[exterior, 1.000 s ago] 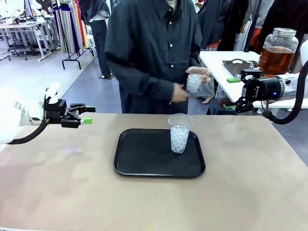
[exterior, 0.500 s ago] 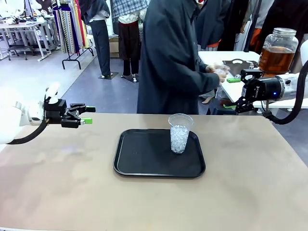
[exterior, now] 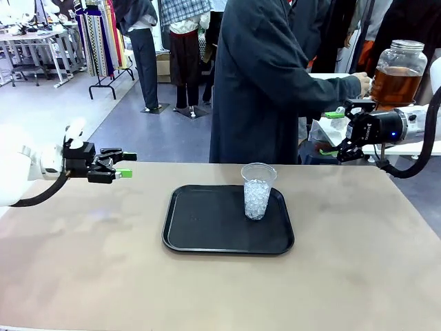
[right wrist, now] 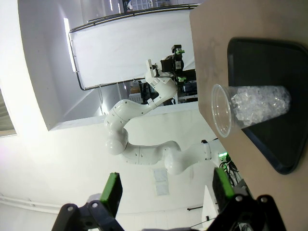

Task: Pour the drink into the iced cup.
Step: Pick up the iced cup indicated by the human and present it to them.

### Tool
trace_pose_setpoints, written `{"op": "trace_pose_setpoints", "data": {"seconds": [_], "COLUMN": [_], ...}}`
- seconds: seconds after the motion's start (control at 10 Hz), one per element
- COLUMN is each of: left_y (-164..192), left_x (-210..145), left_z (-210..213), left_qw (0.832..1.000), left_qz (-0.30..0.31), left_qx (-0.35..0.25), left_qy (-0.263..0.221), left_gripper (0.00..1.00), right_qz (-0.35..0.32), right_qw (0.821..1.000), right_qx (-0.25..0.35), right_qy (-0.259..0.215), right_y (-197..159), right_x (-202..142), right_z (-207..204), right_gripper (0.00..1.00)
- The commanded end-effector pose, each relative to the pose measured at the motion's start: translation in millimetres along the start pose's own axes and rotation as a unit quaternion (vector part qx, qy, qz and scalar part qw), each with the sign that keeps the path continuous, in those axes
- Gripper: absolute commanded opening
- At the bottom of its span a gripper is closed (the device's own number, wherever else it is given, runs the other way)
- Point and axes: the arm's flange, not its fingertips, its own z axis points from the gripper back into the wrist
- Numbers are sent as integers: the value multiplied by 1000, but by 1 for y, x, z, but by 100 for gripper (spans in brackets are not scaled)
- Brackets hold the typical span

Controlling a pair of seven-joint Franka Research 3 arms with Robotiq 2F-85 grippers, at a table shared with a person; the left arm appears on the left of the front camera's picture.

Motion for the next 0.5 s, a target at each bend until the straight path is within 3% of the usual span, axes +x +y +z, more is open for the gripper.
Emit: {"op": "trace_pose_setpoints", "data": {"seconds": [0.0, 0.4], "left_y": [0, 0], "left_x": [2, 2], "left_z": [-1, -1], "left_qw": [1000, 1000], "left_qz": [2, 2], "left_qx": [-1, -1], "left_qy": [-3, -3], "left_gripper": [100, 100], "right_qz": [3, 3], "right_qw": [1000, 1000], "right_qx": [0, 0], "right_qy": [-2, -2], "right_y": [1, 1], "right_x": [-1, -1], "right_z": [0, 0], "right_gripper": [100, 100]}}
